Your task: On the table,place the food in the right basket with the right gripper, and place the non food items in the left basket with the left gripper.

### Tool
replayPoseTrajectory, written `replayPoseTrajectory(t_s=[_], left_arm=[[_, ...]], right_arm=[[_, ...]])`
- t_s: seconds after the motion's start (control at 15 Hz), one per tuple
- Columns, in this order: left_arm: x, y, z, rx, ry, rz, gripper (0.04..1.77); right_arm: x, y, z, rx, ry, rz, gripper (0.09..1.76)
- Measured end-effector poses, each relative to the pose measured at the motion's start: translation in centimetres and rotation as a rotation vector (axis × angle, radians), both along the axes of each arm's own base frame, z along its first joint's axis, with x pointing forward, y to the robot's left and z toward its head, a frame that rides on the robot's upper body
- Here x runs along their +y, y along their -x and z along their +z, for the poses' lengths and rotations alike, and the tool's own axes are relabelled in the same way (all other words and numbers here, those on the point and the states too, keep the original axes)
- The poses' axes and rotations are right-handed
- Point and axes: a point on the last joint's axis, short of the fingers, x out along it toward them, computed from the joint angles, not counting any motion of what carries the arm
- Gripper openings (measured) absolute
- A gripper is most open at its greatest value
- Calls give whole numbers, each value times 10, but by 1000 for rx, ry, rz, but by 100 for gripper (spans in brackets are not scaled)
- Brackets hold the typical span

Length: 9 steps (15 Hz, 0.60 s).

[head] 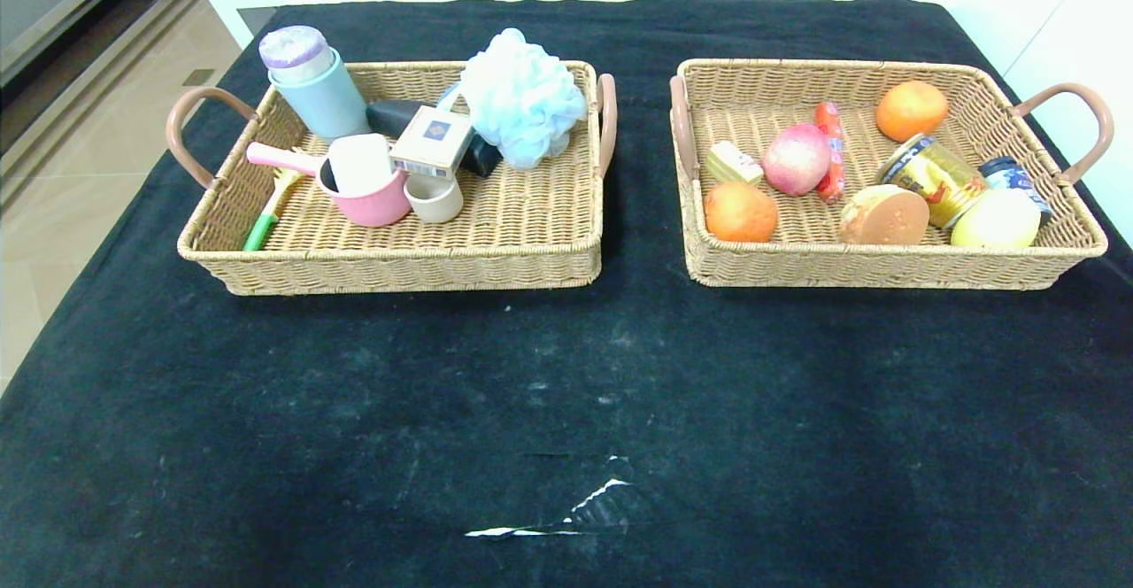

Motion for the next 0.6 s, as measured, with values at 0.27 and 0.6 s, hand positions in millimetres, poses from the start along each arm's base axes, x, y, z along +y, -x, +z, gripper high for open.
replayPoseTrajectory(t_s=[0.27, 0.6], left_arm=[[18, 46, -13, -83, -26, 122, 172], [17, 90, -26, -191, -6, 312, 172]], right_arm=[[-20, 58, -24, -18, 0, -127, 170], [-28, 110, -50, -104, -21, -325, 170]])
